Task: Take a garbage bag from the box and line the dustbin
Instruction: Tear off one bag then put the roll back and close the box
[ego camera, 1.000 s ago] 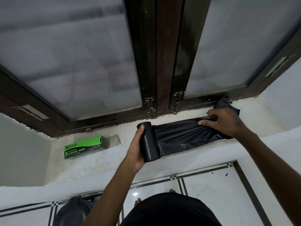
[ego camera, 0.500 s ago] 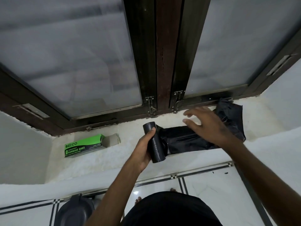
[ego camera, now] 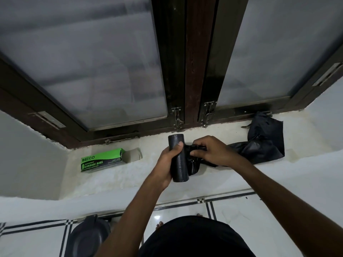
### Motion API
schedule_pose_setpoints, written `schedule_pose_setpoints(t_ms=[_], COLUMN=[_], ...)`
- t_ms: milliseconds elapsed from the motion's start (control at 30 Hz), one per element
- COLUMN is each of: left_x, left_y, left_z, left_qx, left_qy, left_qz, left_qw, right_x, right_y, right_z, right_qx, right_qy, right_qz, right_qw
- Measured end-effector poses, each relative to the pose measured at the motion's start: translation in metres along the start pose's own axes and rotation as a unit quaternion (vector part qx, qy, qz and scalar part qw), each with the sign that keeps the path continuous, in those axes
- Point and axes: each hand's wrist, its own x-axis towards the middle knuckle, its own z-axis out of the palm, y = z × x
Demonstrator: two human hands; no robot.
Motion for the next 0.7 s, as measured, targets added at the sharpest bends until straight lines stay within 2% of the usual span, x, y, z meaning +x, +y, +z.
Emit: schedule_pose_setpoints(t_ms=[167,267,400,567,700], left_x=[-0.008,-0.007,-0.003,-0.009,-0.012], left_y=[0.011,0.025,0.033,0.028,0.023], left_z=[-0.007,-0.025,-0.041,-0.027,-0.016], left_qx=[-0.060,-0.128,-0.207,-0.252,-0.245], left_qy=[-0.009,0.019,0.041,0.020,0.024], left_qz=[0.008,0.040,0.071,0.043,0.013], left_qw=[0.998,0.991,0.975,0.967,0.969], right_x=[0.001,-0.007,-0.012,0.003,0.013], right_y=[0.022,0.047,0.059,0.033,0.023], right_z=[-0.007,-0.024,-0.038,-0.030,-0.016], right_qx=[-0.193,-0.201,-0.186,-0.176,-0.187], right_qy=[0.107,0.158,0.209,0.223,0.183], right_qz=[0.055,0.103,0.058,-0.002,-0.026], right_qw=[0.974,0.961,0.958,0.959,0.965])
